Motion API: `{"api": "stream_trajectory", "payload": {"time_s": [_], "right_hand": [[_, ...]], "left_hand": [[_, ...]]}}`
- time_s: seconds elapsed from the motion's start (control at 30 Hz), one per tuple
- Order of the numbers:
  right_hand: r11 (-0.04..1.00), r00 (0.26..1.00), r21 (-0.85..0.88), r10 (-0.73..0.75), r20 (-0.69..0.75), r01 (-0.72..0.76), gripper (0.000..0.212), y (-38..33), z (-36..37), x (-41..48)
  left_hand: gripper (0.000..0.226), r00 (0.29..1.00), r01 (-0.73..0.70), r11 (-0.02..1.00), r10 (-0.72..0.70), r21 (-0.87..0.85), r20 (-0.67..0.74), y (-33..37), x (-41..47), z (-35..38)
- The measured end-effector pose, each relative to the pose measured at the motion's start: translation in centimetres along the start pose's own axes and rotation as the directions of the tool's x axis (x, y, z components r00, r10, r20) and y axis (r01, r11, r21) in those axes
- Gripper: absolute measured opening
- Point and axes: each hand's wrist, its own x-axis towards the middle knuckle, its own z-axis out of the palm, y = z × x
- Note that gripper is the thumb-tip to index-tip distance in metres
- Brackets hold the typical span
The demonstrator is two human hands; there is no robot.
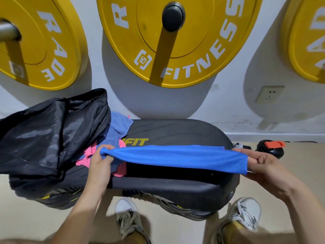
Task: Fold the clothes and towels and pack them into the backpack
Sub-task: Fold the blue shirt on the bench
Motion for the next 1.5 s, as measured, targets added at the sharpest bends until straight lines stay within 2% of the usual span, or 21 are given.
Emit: {"api": "stream_trajectory", "payload": {"time_s": [0.13,0.27,0.33,0.4,0.47,0.53,0.63,0.67,0.73,0.8,0.9,0.97,1.03,1.1,1.17,1.23,1.3,1.37,1.43,1.5], "right_hand": [[0.989,0.991,0.068,-0.129,-0.029,0.131,0.056,-3.5,-1.1,-2.4],[0.961,0.953,-0.05,-0.277,-0.125,0.272,0.037,-8.0,-1.0,-3.5],[0.949,0.93,-0.125,-0.311,-0.195,0.291,0.008,-10.2,-0.4,-2.0],[0.929,0.897,-0.256,-0.336,-0.288,0.266,0.017,-12.2,0.5,1.4],[0.897,0.885,-0.383,-0.35,-0.306,0.223,0.019,-13.8,2.2,6.9],[0.8,0.894,-0.583,-0.355,-0.275,0.139,0.028,-13.5,5.2,13.8],[0.521,0.917,-0.853,-0.354,-0.186,0.028,0.034,-10.4,10.7,23.6],[0.452,0.924,-0.891,-0.35,-0.153,0.024,0.033,-8.8,12.4,26.2],[0.365,0.948,-0.93,-0.311,-0.073,0.048,0.031,-5.2,15.4,30.0],[0.332,0.967,-0.936,-0.252,0.033,0.119,0.029,-1.7,17.1,32.2],[0.357,0.975,-0.917,-0.188,0.116,0.178,0.06,1.5,17.6,32.3],[0.382,0.973,-0.901,-0.179,0.148,0.207,0.068,2.3,17.2,31.1],[0.418,0.963,-0.876,-0.218,0.159,0.239,0.066,2.7,16.9,29.0],[0.479,0.956,-0.835,-0.236,0.174,0.271,0.063,2.9,17.2,25.4],[0.583,0.954,-0.756,-0.149,0.259,0.296,0.06,3.5,18.0,20.6],[0.62,0.919,-0.723,0.009,0.395,0.304,0.069,4.7,18.9,15.2],[0.497,0.895,-0.805,0.112,0.431,0.325,0.085,6.9,19.9,11.4],[0.348,0.946,-0.899,0.085,0.312,0.265,0.095,9.9,21.5,8.7],[0.29,0.984,-0.941,-0.09,0.156,0.176,0.094,12.8,23.4,7.3],[0.333,0.964,-0.936,-0.266,0.02,0.111,0.083,14.9,24.6,7.1]], "left_hand": [[0.007,0.992,-0.107,0.984,0.116,-0.143,0.055,4.0,-0.3,-1.5],[0.007,0.981,-0.172,0.978,0.181,-0.122,0.064,7.8,0.3,-1.5],[0.012,0.988,-0.151,0.982,0.154,-0.114,0.02,8.3,0.4,-0.1],[0.013,0.997,-0.079,0.995,0.078,-0.057,-0.02,6.7,0.3,1.8],[0.013,0.994,0.085,0.996,-0.087,-0.021,-0.069,3.0,-0.3,3.8],[0.017,0.951,0.278,0.96,-0.279,-0.024,-0.132,-2.3,-1.1,5.3],[0.068,0.852,0.492,0.87,-0.49,-0.038,-0.187,-9.4,-2.1,6.8],[0.069,0.827,0.525,0.85,-0.521,-0.041,-0.213,-11.2,-2.2,6.9],[0.046,0.805,0.537,0.842,-0.527,-0.044,-0.273,-12.3,-1.6,6.9],[0.032,0.803,0.521,0.853,-0.502,-0.031,-0.32,-12.3,-0.8,6.9],[0.028,0.787,0.496,0.867,-0.469,-0.041,-0.399,-12.4,-0.1,6.7],[0.031,0.767,0.478,0.866,-0.491,-0.143,-0.413,-11.9,-0.4,6.9],[0.042,0.78,0.442,0.872,-0.489,-0.21,-0.391,-10.8,-0.7,7.1],[0.055,0.841,0.378,0.904,-0.425,-0.198,-0.336,-9.8,-1.0,7.1],[0.064,0.911,0.33,0.94,-0.341,-0.084,-0.232,-8.9,-0.9,6.7],[0.056,0.939,0.33,0.944,-0.331,-0.019,-0.089,-8.3,-0.5,6.1],[0.045,0.901,0.434,0.899,-0.434,-0.066,0.017,-7.5,-0.3,5.7],[0.04,0.827,0.561,0.806,-0.551,-0.19,0.106,-6.4,-0.5,5.4],[0.038,0.795,0.607,0.759,-0.589,-0.236,0.149,-5.4,-0.7,5.3],[0.044,0.793,0.61,0.752,-0.58,-0.25,0.189,-4.6,-1.0,5.1]]}}
